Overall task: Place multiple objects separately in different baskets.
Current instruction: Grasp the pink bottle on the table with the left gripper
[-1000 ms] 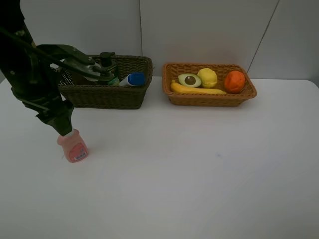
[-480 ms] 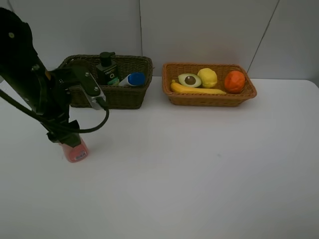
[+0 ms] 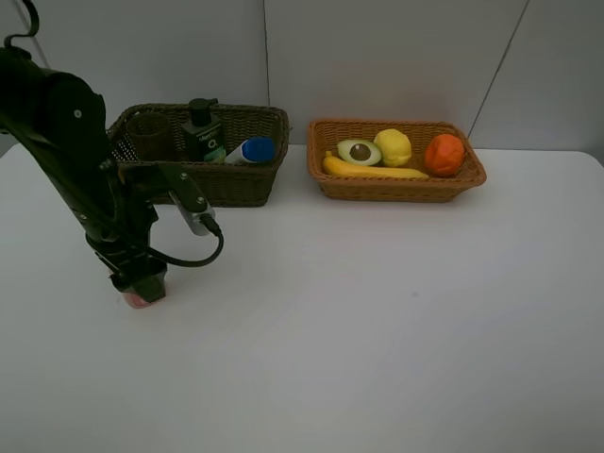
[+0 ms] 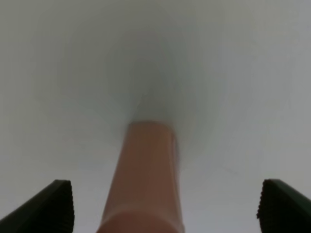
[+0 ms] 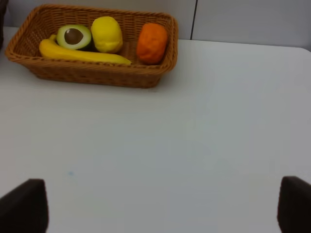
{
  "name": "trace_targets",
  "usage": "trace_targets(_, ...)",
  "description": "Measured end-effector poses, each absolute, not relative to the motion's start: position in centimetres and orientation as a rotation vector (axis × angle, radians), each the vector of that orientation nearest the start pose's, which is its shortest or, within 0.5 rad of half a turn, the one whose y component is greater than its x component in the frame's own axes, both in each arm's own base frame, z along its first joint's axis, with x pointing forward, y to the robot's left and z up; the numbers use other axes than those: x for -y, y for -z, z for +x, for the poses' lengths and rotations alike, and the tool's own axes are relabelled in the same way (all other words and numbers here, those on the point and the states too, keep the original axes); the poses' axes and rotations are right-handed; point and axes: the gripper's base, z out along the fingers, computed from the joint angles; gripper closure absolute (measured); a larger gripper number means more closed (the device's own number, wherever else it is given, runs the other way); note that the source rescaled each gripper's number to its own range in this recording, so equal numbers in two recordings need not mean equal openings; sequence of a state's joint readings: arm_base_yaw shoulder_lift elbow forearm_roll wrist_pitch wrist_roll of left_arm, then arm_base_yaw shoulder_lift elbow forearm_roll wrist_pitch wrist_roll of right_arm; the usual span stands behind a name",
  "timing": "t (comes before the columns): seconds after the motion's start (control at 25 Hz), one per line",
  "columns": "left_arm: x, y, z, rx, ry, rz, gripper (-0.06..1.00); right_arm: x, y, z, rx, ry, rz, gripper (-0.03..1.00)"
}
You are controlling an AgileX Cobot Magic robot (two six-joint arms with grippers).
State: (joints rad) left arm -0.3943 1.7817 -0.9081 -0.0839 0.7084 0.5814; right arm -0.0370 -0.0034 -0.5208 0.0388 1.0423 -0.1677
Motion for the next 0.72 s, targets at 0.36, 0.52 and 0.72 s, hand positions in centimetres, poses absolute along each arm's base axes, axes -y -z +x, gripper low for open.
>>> trace_targets(0.36, 11.88, -13.77, 27.22, -2.762, 0.079, 1.316, -0.05, -0.33, -28.46, -0.71, -1.998, 0.085, -0.133, -0.03)
trace_targets(0.52, 11.89, -13.77, 27.25, -2.776, 0.080, 1.279, 0.08, -0.33, -28.46, -0.71, -1.998, 0.085, -0.133, -0.03)
trace_targets(0.72, 11.90, -13.77, 27.29, -2.792, 0.082, 1.233, 0.47, -0.33, -28.46, -0.71, -1.998, 0.085, -0.133, -0.03)
